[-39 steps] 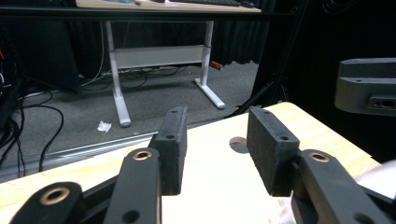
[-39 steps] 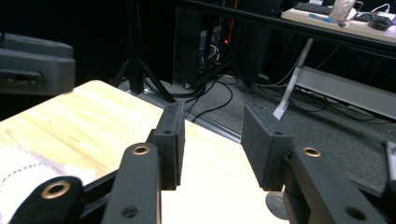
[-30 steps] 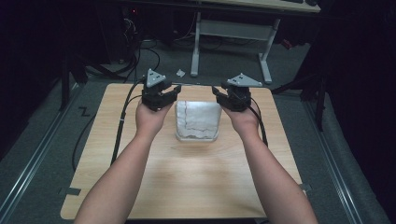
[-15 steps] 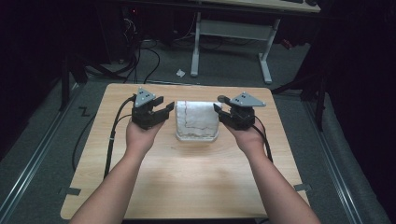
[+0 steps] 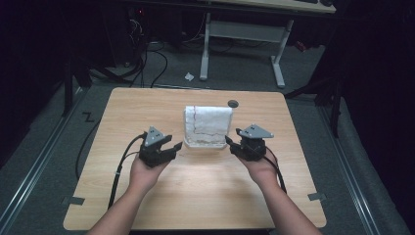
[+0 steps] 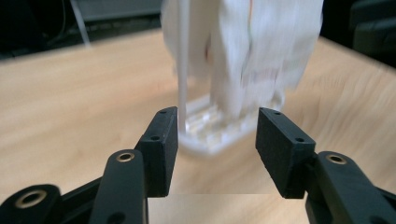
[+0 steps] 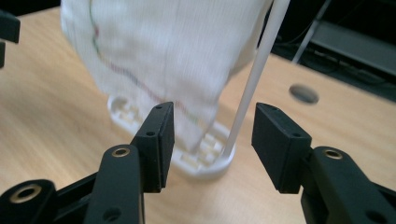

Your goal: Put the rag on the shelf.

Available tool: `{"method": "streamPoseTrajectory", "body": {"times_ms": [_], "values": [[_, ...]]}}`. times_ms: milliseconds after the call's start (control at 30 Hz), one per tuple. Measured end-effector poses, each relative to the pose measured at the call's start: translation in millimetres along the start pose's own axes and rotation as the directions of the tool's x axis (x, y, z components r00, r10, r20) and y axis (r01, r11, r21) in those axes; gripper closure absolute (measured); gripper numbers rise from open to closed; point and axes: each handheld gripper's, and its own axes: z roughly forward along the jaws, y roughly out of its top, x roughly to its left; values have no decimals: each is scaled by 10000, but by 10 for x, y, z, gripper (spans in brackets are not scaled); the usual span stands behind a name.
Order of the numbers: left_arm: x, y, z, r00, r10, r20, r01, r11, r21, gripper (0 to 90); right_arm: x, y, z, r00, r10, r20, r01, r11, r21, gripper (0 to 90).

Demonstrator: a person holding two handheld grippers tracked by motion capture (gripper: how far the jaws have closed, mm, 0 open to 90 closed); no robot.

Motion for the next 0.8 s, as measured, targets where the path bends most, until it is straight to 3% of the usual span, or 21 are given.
{"method": "streamPoseTrajectory", "body": {"times_ms": [33,100,167,200,233,267,300,367,400,467,567,633,800], "values": [[0,0,0,10000,0,0,0,10000,0,492,17,-71,1,10000,52,-54,-51,9999,98,484],[-14,-150,-17,9999,-24,125,21,9996,285,491,37,-142,0,9999,102,-76,-101,9997,209,470],[-36,-303,-75,9996,28,290,-45,9982,605,480,97,-412,-46,9998,127,-125,-123,9994,334,457],[-57,-478,-180,9985,27,538,-73,9963,857,475,110,-514,-76,9997,217,-125,-211,9986,487,446],[-57,-478,-180,9985,27,538,-73,9963,857,468,110,-514,-76,9997,217,-125,-211,9986,487,446],[-75,-707,-317,9978,19,658,-79,9958,913,461,137,-755,-189,9987,497,-83,-493,9977,466,454],[-75,-707,-317,9978,19,658,-79,9958,913,472,140,-879,-267,9985,541,-73,-537,9974,478,488],[-66,-856,-417,9974,-452,557,373,9901,1355,504,116,-930,-330,9982,570,-202,-553,9955,773,445],[-50,-860,-440,9955,-656,684,561,9895,1329,483,26,-990,-503,9984,565,54,-568,9964,634,454],[-10,-820,-461,9965,-710,436,664,9927,1004,479,-43,-1064,-567,9952,972,144,-980,9931,645,453],[24,-789,-438,9944,-879,592,831,9933,799,469,-91,-1111,-554,9949,966,282,-987,9910,901,452],[42,-787,-383,9961,-744,468,701,9937,880,463,-134,-1118,-502,9927,1166,320,-1192,9881,970,449],[71,-829,-370,9965,-755,367,716,9925,988,460,-129,-1139,-452,9938,1098,185,-1112,9876,1106,449]]}}
